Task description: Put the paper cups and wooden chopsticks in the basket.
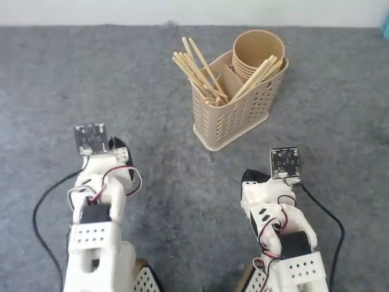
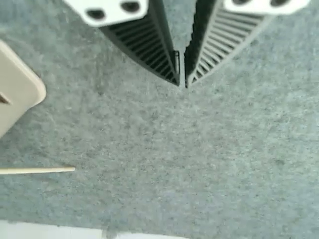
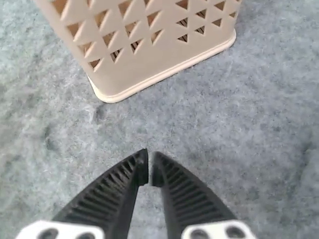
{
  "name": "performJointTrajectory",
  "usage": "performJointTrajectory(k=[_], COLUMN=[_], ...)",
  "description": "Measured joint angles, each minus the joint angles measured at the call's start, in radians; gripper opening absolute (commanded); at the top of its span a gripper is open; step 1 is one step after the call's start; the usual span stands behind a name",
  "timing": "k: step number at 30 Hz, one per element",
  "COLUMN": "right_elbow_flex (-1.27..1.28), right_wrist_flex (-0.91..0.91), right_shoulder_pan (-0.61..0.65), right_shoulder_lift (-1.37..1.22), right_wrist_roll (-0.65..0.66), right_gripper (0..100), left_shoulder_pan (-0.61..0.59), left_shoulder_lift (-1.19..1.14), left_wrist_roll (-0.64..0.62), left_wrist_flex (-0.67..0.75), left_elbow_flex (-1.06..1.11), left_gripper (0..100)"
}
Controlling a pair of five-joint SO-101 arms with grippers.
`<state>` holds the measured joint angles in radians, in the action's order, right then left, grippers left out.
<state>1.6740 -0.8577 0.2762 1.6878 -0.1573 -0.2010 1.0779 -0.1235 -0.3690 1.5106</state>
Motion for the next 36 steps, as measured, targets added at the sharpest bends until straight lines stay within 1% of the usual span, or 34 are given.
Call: performJointTrajectory(k=[5,8,11,15,17,24,27,32,36], right_elbow_flex=[0.0,-0.002,-0.006,-0.009,-0.009,-0.005,-0.003,-0.003,-0.003], right_wrist_flex=[0.0,-0.032,-0.107,-0.192,-0.227,-0.245,-0.27,-0.311,-0.311], right_shoulder_pan=[0.0,0.0,0.0,-0.002,-0.002,-0.092,-0.115,-0.118,-0.115], right_shoulder_lift=[0.0,0.0,0.0,0.008,0.014,0.017,0.017,0.017,0.017], right_wrist_roll=[-0.052,-0.058,-0.064,-0.064,-0.064,0.008,0.048,0.04,0.028], right_gripper=[0.8,0.7,0.7,0.7,0.7,0.7,0.7,0.7,0.7], left_shoulder_pan=[0.002,0.002,0.002,0.002,0.0,0.002,0.002,0.002,0.002], left_shoulder_lift=[0.203,0.35,0.512,0.717,0.712,0.715,0.715,0.715,0.715], left_wrist_roll=[0.002,0.048,0.066,0.072,0.074,0.077,0.077,0.077,0.077], left_wrist_flex=[-0.06,-0.138,-0.249,-0.465,-0.528,-0.628,-0.64,-0.657,-0.813], left_elbow_flex=[0.107,0.161,0.189,0.184,0.184,0.184,0.184,0.184,0.184], left_gripper=[1,1,1,1,1,1,1,1,1])
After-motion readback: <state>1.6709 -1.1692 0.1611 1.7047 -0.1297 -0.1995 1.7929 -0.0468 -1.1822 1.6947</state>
